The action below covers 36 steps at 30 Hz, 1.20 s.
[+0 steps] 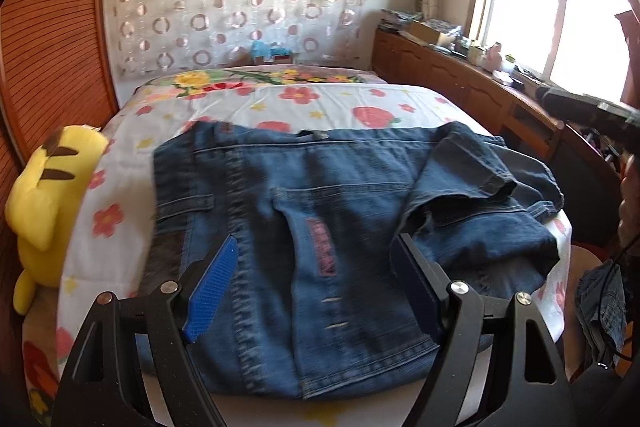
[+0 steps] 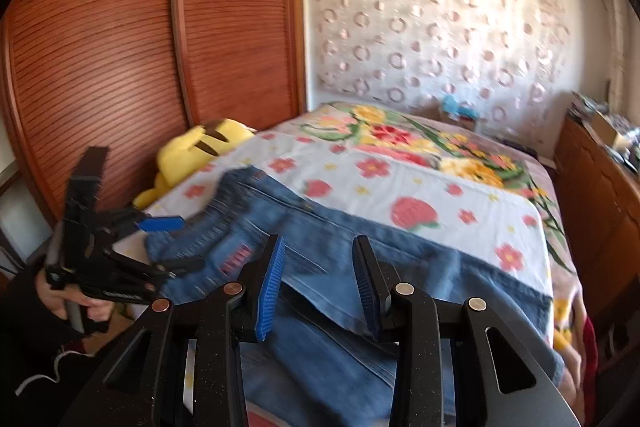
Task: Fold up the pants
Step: 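Close the right gripper on the hem of the folded leg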
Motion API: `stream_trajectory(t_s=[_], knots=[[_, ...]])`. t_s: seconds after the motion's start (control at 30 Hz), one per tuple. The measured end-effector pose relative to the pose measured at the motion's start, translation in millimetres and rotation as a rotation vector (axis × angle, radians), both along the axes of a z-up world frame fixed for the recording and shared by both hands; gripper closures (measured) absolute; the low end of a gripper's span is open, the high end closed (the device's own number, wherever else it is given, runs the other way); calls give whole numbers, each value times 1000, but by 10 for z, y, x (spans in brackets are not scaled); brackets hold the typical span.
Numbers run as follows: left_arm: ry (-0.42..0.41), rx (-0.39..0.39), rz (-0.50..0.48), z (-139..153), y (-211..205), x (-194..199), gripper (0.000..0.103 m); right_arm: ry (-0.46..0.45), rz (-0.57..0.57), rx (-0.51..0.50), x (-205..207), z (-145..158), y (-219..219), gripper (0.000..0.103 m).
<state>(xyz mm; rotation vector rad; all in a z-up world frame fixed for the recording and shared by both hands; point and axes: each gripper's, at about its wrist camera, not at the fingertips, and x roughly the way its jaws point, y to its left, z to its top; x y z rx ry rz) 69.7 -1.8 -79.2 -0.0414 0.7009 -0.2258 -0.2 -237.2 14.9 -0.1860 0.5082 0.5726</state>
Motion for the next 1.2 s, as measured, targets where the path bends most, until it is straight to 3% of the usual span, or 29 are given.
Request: stream_trajectory(t_s=[0.1, 0.23, 0.5, 0.77, 0.83, 0.87, 0.93, 1.03, 1.2], knots=[[3, -3, -34, 0, -132, 79, 23, 20, -53, -23, 27, -120, -137, 59], [9, -33, -97, -11, -293, 173, 26, 80, -101, -20, 92, -279, -262, 58], [88, -66, -223, -188, -552, 315, 62, 207, -152, 12, 291, -533, -344, 56], [116, -49, -200, -316, -555, 358, 63, 248, -151, 52, 352, -546, -300, 55], [104, -47, -209, -309, -568, 340, 83, 245, -133, 64, 354, -528, -291, 55], [96, -47, -219, -300, -587, 321, 86, 243, -121, 70, 383, -546, -296, 55], [81, -33, -239, -273, -623, 279, 94, 244, -95, 88, 440, -610, -309, 69], [67, -45, -248, -189, -603, 225, 95, 253, -60, 125, 492, -603, -328, 88], [11, -78, -244, 86, -455, 102, 96, 190, 4, 156, 484, -394, -301, 96]])
